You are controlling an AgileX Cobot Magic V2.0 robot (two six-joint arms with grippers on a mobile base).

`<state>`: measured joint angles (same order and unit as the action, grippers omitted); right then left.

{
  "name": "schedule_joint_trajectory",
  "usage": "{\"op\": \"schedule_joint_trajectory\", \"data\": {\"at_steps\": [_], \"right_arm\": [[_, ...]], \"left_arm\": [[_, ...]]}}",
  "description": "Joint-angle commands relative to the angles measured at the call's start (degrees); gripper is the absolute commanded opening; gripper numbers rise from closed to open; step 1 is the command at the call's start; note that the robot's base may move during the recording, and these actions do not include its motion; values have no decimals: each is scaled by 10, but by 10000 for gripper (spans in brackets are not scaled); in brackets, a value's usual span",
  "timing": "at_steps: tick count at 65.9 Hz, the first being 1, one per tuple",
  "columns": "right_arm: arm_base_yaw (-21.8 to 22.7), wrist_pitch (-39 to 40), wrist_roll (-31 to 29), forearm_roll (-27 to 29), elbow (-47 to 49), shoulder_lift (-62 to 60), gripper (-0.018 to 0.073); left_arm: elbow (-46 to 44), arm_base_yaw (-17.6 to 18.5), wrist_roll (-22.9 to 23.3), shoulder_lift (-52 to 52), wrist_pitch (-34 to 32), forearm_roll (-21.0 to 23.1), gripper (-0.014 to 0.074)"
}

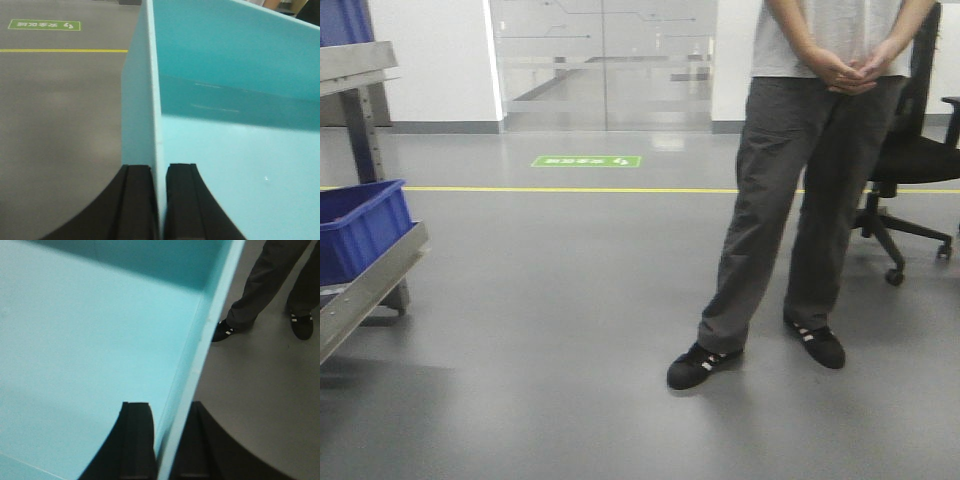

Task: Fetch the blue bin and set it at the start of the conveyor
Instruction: 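Carry the bin in both grippers while driving past the standing person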

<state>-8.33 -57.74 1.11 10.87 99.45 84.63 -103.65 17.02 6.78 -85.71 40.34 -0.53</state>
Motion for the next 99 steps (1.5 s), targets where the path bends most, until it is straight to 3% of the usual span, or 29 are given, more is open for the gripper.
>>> {"op": "schedule_joint_trajectory", "data": {"at_steps": [1,99], "right_arm": [[2,4,-21,-16,5,-8,-151],[2,4,-21,-16,5,-8,-151]], "left_arm": [[-7,0,-2,7,-41,-2,-111],[-7,0,-2,7,-41,-2,-111]]}}
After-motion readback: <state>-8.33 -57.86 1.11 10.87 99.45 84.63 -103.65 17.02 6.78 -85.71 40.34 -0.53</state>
